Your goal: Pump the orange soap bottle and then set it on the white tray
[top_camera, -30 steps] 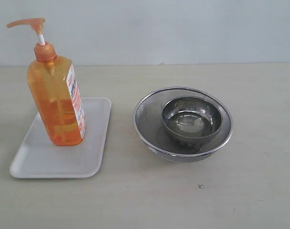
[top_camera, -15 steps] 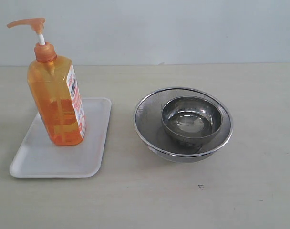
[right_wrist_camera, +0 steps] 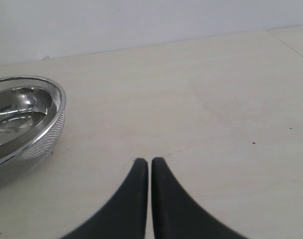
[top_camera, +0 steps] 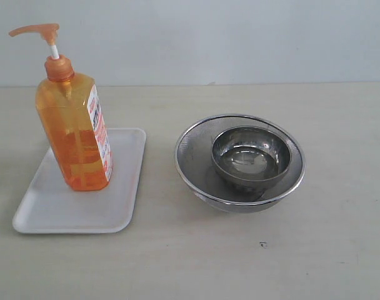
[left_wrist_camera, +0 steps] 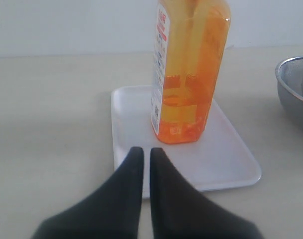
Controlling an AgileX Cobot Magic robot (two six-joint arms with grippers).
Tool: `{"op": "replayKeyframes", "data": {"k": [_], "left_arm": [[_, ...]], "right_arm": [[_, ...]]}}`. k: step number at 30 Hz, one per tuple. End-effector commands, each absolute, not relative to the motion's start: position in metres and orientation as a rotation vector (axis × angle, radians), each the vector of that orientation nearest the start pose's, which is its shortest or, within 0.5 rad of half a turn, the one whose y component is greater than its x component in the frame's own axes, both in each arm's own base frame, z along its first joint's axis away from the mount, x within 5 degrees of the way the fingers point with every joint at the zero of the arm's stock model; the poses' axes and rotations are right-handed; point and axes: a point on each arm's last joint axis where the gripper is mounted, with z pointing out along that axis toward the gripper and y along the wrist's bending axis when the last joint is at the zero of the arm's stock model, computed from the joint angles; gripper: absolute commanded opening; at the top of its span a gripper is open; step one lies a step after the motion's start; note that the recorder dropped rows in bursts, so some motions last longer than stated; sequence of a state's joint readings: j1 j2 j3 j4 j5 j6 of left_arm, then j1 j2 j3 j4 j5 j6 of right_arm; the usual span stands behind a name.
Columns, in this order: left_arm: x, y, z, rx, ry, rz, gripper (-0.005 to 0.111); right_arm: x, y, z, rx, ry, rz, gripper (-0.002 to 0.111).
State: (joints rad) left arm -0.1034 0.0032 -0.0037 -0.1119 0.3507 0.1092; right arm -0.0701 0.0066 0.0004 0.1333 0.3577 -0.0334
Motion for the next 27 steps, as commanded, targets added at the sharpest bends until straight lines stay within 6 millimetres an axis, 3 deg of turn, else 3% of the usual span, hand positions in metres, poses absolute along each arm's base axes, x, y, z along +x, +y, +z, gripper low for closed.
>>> {"op": "replayKeyframes", "data": {"k": [1, 27], "left_arm": [[0.0528, -0.0091, 0.1823, 0.114, 1.824, -0.114, 0.005], [0.0528, -0.0091, 0.1823, 0.114, 1.824, -0.114, 0.005]], "right_arm": [[0.0534, 0.0002, 0.1816, 0.117, 1.831, 0.054, 0.0], [0.0534, 0.0005, 0.1816, 0.13, 1.83, 0.068, 0.0]]}}
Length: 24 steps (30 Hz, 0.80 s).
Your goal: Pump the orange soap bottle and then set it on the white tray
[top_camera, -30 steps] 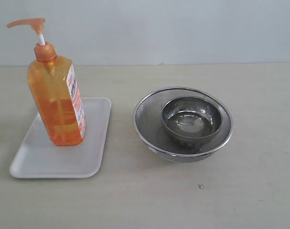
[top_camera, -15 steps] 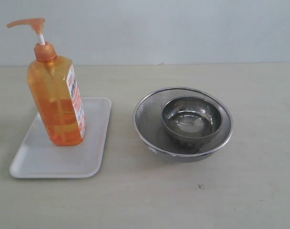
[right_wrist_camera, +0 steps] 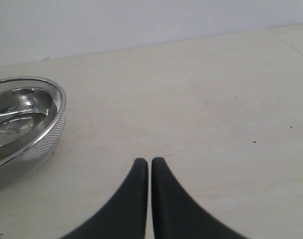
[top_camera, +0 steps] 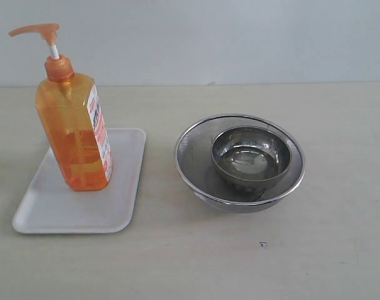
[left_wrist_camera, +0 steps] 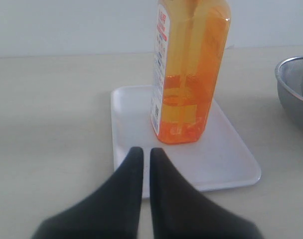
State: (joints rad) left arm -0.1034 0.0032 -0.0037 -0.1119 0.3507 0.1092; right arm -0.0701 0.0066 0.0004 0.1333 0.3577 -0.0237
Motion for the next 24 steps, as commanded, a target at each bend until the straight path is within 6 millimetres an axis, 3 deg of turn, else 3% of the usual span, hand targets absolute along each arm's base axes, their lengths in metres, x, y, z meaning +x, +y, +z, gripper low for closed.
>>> {"op": "replayKeyframes", "data": {"k": [1, 24], "left_arm": [[0.0528, -0.0091, 0.1823, 0.114, 1.824, -0.114, 0.005], [0.0528, -0.009, 0.1824, 0.114, 1.822, -0.114, 0.005]], "right_arm": [[0.0534, 0.0007, 0.1816, 0.133, 1.829, 0.074, 0.0], [0.0534, 0.0008, 0.1816, 0.135, 1.829, 0.076, 0.0]]}}
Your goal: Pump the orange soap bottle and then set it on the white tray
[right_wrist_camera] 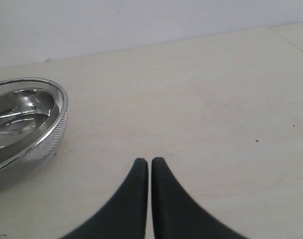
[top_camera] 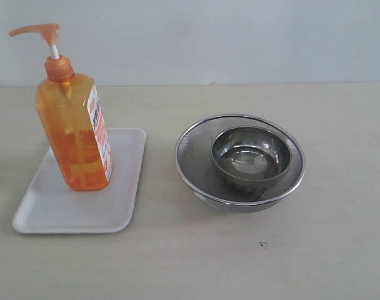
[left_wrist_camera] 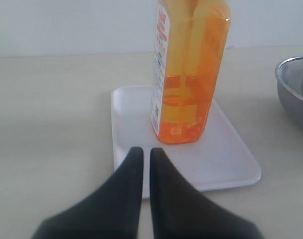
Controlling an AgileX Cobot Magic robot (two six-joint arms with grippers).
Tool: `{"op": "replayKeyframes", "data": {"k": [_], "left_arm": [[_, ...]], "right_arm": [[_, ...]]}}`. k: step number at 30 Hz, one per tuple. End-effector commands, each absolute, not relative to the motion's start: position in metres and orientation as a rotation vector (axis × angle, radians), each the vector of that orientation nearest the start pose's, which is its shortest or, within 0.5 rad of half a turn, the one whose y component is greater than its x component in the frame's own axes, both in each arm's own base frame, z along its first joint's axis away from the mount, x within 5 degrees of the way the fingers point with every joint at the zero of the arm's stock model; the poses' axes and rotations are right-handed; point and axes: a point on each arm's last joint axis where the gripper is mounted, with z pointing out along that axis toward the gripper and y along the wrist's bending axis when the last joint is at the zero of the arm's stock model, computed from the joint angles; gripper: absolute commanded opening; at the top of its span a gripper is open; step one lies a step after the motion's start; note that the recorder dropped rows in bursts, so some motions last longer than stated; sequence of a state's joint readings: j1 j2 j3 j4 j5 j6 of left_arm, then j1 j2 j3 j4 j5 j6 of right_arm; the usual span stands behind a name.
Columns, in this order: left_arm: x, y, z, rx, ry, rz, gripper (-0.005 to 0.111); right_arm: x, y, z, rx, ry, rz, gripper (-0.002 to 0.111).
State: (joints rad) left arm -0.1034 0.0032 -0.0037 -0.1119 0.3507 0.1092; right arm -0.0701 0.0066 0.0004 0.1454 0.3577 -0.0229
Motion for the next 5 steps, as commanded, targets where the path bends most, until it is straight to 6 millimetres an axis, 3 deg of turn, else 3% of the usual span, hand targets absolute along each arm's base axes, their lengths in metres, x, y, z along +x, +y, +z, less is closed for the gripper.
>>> {"op": "replayKeyframes", "data": {"k": [1, 5], "left_arm": [[0.0528, -0.009, 0.1824, 0.114, 1.822, -0.114, 0.005], [0.0528, -0.009, 0.1824, 0.114, 1.822, -0.114, 0.005]], "right_arm": [[0.0534, 0.0008, 0.1816, 0.135, 1.829, 0.076, 0.0], [0.0534, 0.0008, 0.1816, 0.135, 1.829, 0.076, 0.0]]}}
